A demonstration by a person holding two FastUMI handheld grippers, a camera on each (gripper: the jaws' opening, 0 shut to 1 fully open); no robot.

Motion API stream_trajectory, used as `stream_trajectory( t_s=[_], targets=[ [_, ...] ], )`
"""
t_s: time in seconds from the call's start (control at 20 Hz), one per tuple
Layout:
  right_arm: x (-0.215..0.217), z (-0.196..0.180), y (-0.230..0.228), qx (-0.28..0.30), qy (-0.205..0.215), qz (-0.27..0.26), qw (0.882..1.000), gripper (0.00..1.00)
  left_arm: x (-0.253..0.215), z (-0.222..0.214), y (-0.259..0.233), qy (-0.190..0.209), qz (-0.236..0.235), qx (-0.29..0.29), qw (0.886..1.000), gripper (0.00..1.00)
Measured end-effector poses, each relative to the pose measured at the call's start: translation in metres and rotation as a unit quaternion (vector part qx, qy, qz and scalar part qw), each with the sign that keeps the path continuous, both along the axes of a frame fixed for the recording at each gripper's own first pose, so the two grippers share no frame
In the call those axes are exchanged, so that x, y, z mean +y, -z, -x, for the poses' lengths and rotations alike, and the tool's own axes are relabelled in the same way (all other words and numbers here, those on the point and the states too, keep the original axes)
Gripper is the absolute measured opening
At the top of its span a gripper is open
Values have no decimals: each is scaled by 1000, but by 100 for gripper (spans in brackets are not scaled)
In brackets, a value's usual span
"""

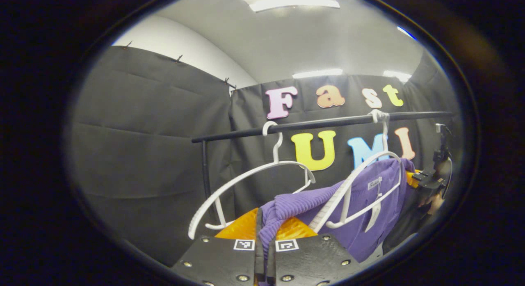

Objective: Grasp the clothes on the hanger with both hands and then place them into the laundry hamper below.

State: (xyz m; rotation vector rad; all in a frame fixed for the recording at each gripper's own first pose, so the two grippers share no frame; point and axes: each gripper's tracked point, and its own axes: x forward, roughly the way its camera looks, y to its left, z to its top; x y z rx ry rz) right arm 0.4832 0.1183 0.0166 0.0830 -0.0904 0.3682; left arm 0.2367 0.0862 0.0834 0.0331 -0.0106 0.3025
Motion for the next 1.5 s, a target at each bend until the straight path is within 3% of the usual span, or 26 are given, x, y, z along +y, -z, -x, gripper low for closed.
stream_trajectory(
  t_s=[0.1,0.25,0.3,0.45,0.5,0.6,0.65,0.9,1.3,1.5],
  targets=[
    [2,0,9,5,-7,13,1000,5,-2,-4,15,0,11,11,1000,3],
    [-2,-3,27,33,-9,17,999,5,-9,-11,34,11,53,22,998,8],
    [-3,-2,35,43,-10,20,999,5,-8,-10,40,13,58,27,998,3],
    [-10,2,53,59,-5,24,998,5,-15,-9,53,16,59,37,997,8],
    [-12,4,57,60,-2,29,998,3,-17,-9,56,16,61,40,997,4],
    [-18,8,61,61,1,36,997,5,-20,-9,65,18,69,48,996,3],
    [-22,8,66,66,3,39,997,5,-23,-10,69,21,73,52,996,8],
    [-39,20,76,64,16,67,996,5,-35,-6,85,44,61,60,995,3],
    [-73,36,107,94,45,85,991,5,-53,-9,110,59,87,76,992,4],
    [-67,63,130,116,32,90,989,5,-71,-16,116,78,92,82,989,4]
  ],
)
